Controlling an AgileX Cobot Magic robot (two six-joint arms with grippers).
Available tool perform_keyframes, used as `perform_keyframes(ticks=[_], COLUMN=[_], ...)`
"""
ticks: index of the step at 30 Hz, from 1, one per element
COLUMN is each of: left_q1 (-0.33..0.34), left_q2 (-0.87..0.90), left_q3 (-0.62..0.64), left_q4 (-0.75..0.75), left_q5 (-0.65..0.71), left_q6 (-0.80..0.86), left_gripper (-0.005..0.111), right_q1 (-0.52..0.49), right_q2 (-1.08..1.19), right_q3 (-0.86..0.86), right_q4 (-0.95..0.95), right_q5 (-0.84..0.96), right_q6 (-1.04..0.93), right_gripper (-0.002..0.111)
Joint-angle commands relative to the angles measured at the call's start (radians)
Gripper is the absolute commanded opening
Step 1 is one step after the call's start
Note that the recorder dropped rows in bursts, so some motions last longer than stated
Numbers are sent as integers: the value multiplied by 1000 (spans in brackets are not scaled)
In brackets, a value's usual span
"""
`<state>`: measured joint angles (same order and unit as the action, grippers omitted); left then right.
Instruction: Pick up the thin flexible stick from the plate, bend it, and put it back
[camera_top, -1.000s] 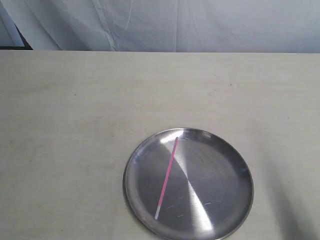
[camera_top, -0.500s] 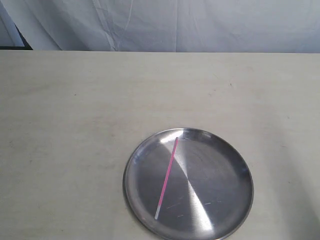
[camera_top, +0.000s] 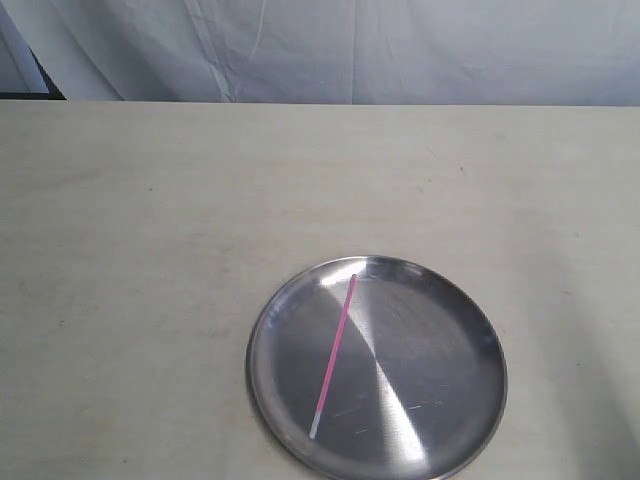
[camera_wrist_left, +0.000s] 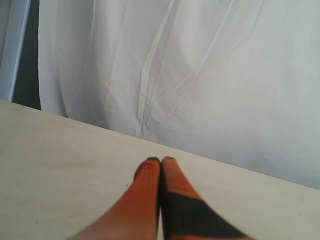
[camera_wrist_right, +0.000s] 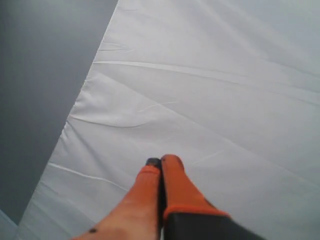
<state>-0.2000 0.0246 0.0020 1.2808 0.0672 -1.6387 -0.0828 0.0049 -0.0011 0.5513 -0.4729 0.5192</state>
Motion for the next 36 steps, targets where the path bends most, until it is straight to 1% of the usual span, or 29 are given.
perform_keyframes(ticks=[1, 3, 4, 6, 7, 8, 9, 10, 11, 13, 15, 17, 19, 21, 24, 26, 29, 31, 33, 36], left_q1=[-1, -1, -1, -1, -1, -1, -1, -1, -1, -1, -1, -1, -1, -1, -1, -1, -1, -1, -1, -1], left_q2=[-1, -1, -1, -1, -1, -1, -1, -1, -1, -1, -1, -1, -1, -1, -1, -1, -1, -1, -1, -1], left_q3=[-2, -2, -2, -2, -2, -2, -2, -2, -2, -2, -2, -2, -2, -2, -2, -2, -2, -2, -2, -2], left_q4=[5, 5, 5, 5, 5, 5, 5, 5, 5, 5, 5, 5, 5, 5, 5, 5, 5, 5, 5, 5], left_q5=[1, 1, 1, 1, 1, 1, 1, 1, 1, 1, 1, 1, 1, 1, 1, 1, 1, 1, 1, 1], left_q6=[1, 1, 1, 1, 1, 1, 1, 1, 1, 1, 1, 1, 1, 1, 1, 1, 1, 1, 1, 1], left_gripper=[0, 0, 0, 0, 0, 0, 0, 0, 0, 0, 0, 0, 0, 0, 0, 0, 0, 0, 0, 0], right_q1=[4, 4, 4, 4, 4, 4, 4, 6, 15, 51, 113, 192, 301, 411, 527, 578, 650, 697, 743, 782], right_q2=[-5, 2, 20, 65, 101, 150, 196, 260, 326, 465, 613, 758, 904, 1079, 1330, 1458, 1607, 1676, 1731, 1782], right_q3=[1, -18, -44, -124, -187, -248, -292, -340, -381, -442, -492, -536, -587, -666, -817, -908, -1025, -1076, -1110, -1126], right_q4=[-90, -186, -285, -569, -763, -953, -1104, -1208, -1282, -1354, -1353, -1352, -1325, -1257, -1154, -1062, -863, -767, -710, -700], right_q5=[-112, -122, -97, 32, 154, 282, 373, 464, 518, 530, 542, 613, 728, 887, 1141, 1226, 1264, 1239, 1215, 1180], right_q6=[199, 209, 209, 212, 246, 347, 472, 574, 597, 557, 523, 503, 431, 293, 183, 183, 165, 77, 27, 27], right_gripper=[-1, -1, -1, -1, -1, -1, -1, -1, -1, -1, -1, -1, -1, -1, -1, -1, -1, -1, -1, -1])
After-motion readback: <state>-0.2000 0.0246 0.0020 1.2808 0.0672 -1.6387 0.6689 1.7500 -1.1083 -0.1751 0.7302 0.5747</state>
